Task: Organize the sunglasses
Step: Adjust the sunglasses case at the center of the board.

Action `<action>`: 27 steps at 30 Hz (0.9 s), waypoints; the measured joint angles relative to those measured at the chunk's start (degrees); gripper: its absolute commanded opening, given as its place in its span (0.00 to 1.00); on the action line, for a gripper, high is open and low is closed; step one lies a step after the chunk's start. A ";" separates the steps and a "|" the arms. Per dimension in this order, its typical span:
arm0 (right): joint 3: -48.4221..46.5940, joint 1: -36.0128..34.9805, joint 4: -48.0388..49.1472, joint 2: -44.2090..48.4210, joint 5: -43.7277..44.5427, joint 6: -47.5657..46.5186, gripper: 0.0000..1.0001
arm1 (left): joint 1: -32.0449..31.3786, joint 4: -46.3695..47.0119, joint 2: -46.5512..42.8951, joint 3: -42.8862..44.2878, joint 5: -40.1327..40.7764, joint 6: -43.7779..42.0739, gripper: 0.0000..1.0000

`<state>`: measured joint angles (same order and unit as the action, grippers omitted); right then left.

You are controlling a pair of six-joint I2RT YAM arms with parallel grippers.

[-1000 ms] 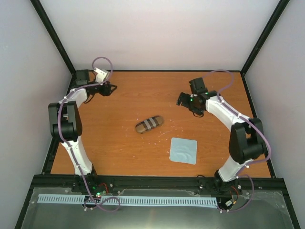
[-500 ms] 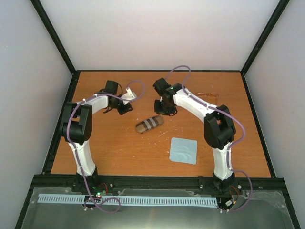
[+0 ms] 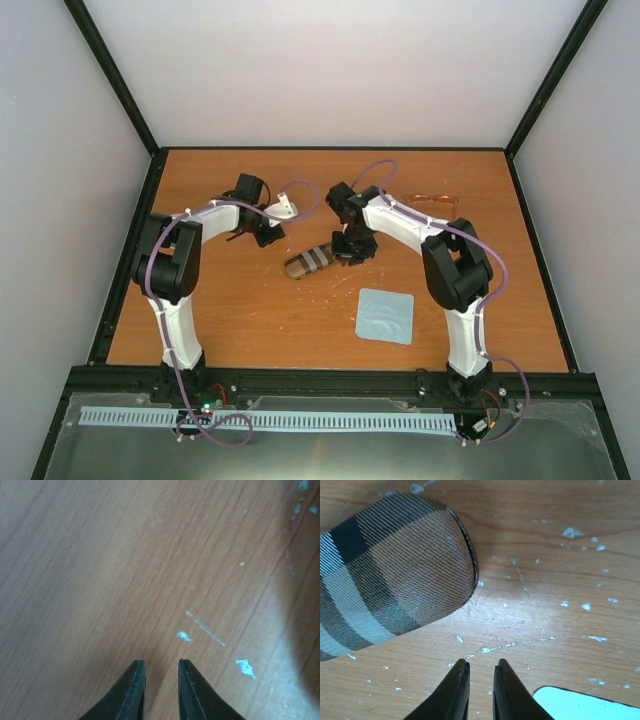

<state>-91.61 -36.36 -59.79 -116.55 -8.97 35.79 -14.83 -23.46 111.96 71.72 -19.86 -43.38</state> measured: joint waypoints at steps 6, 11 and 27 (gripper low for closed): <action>1.99 0.00 2.19 -1.73 -2.49 0.00 0.14 | -0.98 -1.01 -0.07 -1.01 -0.94 0.31 0.17; 0.92 0.00 3.15 -4.52 -2.86 -0.92 0.15 | -1.36 -0.76 -0.74 -4.15 -1.27 0.39 0.13; -7.93 0.02 2.93 -10.21 -0.61 -5.16 0.15 | -2.95 -4.98 -1.90 -5.79 -7.50 5.31 0.10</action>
<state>-99.55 -36.34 -56.86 -126.76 -9.58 30.63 -17.78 -28.45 110.06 65.93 -27.35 -38.06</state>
